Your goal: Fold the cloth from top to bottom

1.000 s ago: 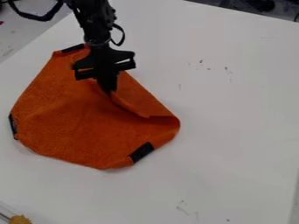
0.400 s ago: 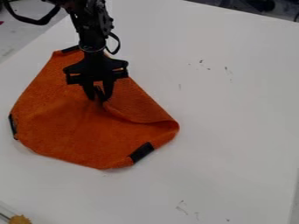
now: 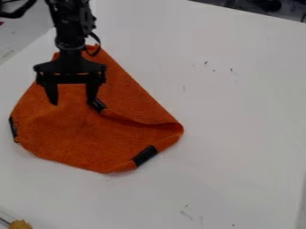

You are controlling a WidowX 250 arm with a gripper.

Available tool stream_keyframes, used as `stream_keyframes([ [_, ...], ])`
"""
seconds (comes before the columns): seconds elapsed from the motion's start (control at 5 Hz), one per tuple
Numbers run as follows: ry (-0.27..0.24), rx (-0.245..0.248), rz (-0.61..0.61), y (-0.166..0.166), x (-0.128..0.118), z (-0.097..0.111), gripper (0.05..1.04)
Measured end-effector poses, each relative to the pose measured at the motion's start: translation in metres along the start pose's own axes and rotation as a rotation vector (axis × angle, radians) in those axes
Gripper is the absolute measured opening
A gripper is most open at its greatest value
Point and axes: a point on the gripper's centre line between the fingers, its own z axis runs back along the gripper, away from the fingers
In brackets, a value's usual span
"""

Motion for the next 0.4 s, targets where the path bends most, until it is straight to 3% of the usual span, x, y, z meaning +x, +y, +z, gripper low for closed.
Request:
stream_keyframes([
  [0.2, -0.002, 0.030, -0.044, 0.004, 0.004, 0.007, 1.008],
  [0.4, -0.048, 0.037, -0.152, -0.018, 0.028, 0.028, 1.001],
])
